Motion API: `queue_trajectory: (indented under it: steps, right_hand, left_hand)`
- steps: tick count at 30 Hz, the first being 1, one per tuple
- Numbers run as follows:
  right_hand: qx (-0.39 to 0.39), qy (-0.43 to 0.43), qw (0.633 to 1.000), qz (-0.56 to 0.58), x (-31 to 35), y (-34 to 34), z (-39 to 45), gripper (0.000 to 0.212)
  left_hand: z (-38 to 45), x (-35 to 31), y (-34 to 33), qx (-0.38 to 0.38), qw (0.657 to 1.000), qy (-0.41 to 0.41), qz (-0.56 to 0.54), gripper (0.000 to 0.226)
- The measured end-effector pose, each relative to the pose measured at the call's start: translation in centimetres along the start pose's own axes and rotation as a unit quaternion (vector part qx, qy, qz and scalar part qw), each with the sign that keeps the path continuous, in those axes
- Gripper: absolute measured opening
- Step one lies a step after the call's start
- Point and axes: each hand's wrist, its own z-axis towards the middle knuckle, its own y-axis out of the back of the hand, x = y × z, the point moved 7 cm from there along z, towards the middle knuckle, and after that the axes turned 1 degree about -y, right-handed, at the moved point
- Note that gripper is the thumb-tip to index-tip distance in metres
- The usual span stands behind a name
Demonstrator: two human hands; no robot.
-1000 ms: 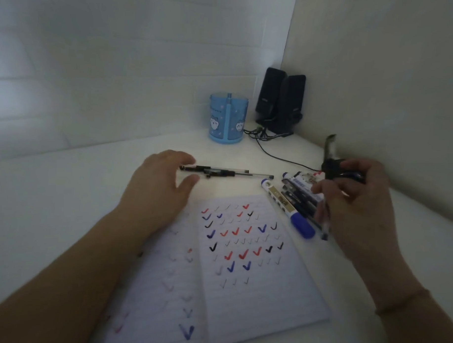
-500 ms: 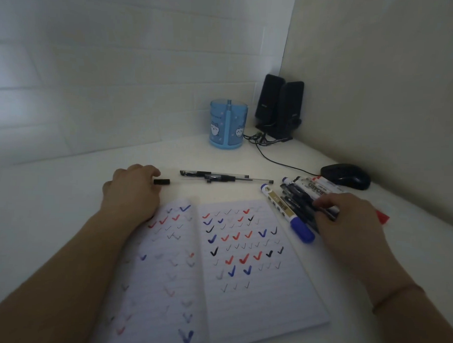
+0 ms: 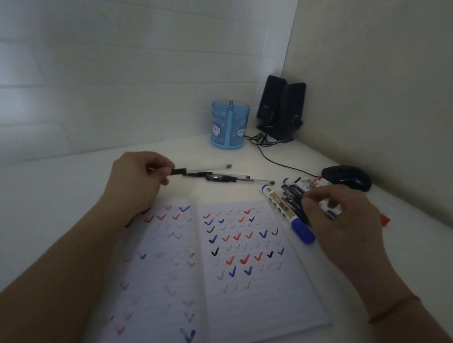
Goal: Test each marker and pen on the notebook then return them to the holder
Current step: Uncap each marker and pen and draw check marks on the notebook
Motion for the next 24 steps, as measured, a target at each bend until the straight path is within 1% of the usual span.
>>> queue_trajectory:
  steps: [1,2,3,4,5,6,7,8,11,13,14,15,16,17,18,20,21,22,24]
  right_hand:
    - [0.020,0.007,0.999,0.025,0.5,-0.2,-0.1,0.006]
    - [0.051,0.012,0.997,0.055,0.9,-0.7,-0.2,0.002]
    - [0.084,0.014,0.992,0.090,1.2,-1.1,-0.4,0.009]
    - [0.120,0.016,0.984,0.128,1.6,-1.5,-0.8,0.020]
    - [0.151,0.023,0.974,0.170,2.0,-1.9,-1.1,0.027]
    - [0.178,0.035,0.960,0.213,2.5,-2.2,-1.4,0.030]
    - [0.199,0.046,0.943,0.261,3.1,-2.3,-1.7,0.030]
    - [0.218,0.050,0.926,0.304,3.4,-2.4,-1.9,0.026]
    - [0.248,0.037,0.876,0.412,3.4,-2.5,-2.0,0.016]
    - [0.237,0.015,0.870,0.432,2.8,-2.7,-1.8,0.007]
    - [0.225,-0.002,0.872,0.435,2.4,-2.8,-1.6,0.010]
    - [0.225,-0.028,0.864,0.450,2.0,-3.0,-1.6,0.014]
    - [0.236,-0.053,0.847,0.473,1.8,-3.2,-1.7,0.013]
    - [0.262,-0.068,0.830,0.487,1.8,-3.4,-1.9,0.009]
    - [0.298,-0.069,0.818,0.487,2.2,-3.6,-2.1,0.009]
    - [0.387,-0.049,0.803,0.451,3.2,-4.0,-3.0,0.021]
    - [0.413,-0.032,0.806,0.422,3.7,-4.3,-3.4,0.022]
    - [0.417,-0.014,0.823,0.387,4.1,-4.5,-3.7,0.019]
    - [0.374,0.003,0.873,0.314,4.1,-4.9,-3.8,0.020]
  left_hand:
    - [-0.4,-1.0,0.3,-0.006,0.998,-0.006,-0.061,0.014]
    - [-1.0,-2.3,0.5,-0.002,0.993,-0.020,-0.118,0.014]
    - [-1.8,-3.9,0.3,0.024,0.986,-0.041,-0.157,0.015]
    - [-2.8,-5.5,-0.4,0.069,0.980,-0.066,-0.174,0.017]
    - [-3.9,-6.9,-1.4,0.125,0.972,-0.095,-0.175,0.019]
    - [-5.0,-8.0,-2.5,0.176,0.962,-0.122,-0.167,0.021]
    - [-6.0,-8.5,-3.6,0.216,0.954,-0.138,-0.154,0.023]
    - [-6.6,-8.6,-4.4,0.240,0.950,-0.142,-0.140,0.025]
    - [-7.3,-8.4,-5.4,0.270,0.944,-0.140,-0.125,0.022]
    - [-7.3,-8.4,-5.5,0.290,0.936,-0.143,-0.136,0.017]
    - [-7.3,-8.3,-5.5,0.295,0.935,-0.146,-0.131,0.015]
    - [-7.1,-8.0,-5.6,0.295,0.937,-0.153,-0.105,0.013]
    - [-6.9,-7.7,-5.8,0.292,0.941,-0.162,-0.061,0.011]
    - [-6.8,-7.3,-5.9,0.290,0.941,-0.174,-0.003,0.010]
    - [-6.8,-7.0,-6.2,0.289,0.937,-0.188,0.055,0.010]
    - [-6.6,-6.2,-6.7,0.289,0.921,-0.220,0.141,0.018]
    - [-6.6,-5.9,-6.9,0.288,0.914,-0.235,0.164,0.023]
    - [-6.6,-5.7,-7.1,0.288,0.910,-0.244,0.174,0.027]
    - [-6.6,-5.3,-7.3,0.293,0.907,-0.246,0.177,0.034]
